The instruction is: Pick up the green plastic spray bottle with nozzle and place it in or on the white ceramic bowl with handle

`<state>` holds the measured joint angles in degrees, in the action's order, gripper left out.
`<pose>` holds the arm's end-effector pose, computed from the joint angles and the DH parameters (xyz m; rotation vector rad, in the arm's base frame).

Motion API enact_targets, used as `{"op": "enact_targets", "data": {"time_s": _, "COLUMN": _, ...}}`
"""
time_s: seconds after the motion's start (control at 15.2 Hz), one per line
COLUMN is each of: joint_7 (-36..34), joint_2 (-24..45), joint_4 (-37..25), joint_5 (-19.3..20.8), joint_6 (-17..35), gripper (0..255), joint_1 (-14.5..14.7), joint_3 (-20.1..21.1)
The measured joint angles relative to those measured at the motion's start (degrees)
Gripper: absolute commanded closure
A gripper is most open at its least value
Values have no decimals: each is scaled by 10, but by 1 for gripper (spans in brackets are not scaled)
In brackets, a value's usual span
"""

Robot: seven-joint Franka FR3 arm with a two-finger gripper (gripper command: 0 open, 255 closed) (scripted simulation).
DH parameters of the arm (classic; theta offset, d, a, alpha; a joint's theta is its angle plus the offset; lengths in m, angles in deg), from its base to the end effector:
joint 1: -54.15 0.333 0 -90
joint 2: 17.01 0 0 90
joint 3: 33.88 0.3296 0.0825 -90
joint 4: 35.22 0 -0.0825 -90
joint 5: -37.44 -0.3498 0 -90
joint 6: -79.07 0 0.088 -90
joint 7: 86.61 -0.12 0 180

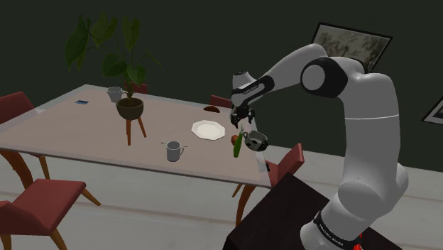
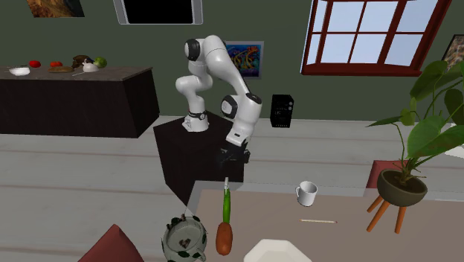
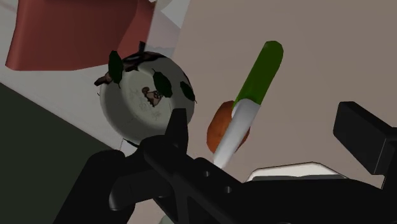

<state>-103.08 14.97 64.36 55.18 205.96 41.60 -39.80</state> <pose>0.6056 -0.2089 0.2757 2.7892 -0.5641 -0.1242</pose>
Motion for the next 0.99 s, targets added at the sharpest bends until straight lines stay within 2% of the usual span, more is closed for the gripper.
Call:
{"op": "enact_targets", "data": {"time_s": 0.46, "joint_7": -6, "joint_2": 36, "joint_4": -2, "joint_5": 4, "joint_6": 34, "gripper": 0, "joint_1": -7, "joint_3": -5}}
{"op": "enact_targets", "data": {"time_s": 0.86, "joint_7": -5, "joint_2": 40, "joint_4": -2, "joint_5": 4, "joint_6": 39, "gripper": 0, "joint_1": -8, "joint_3": -5}}
{"op": "enact_targets", "data": {"time_s": 0.92, "joint_7": -5, "joint_2": 40, "joint_4": -2, "joint_5": 4, "joint_6": 39, "gripper": 255, "joint_1": -8, "joint_3": -5}}
{"op": "enact_targets", "data": {"time_s": 0.99, "joint_7": -5, "joint_2": 40, "joint_4": -2, "joint_5": 4, "joint_6": 39, "gripper": 255, "joint_1": -8, "joint_3": -5}}
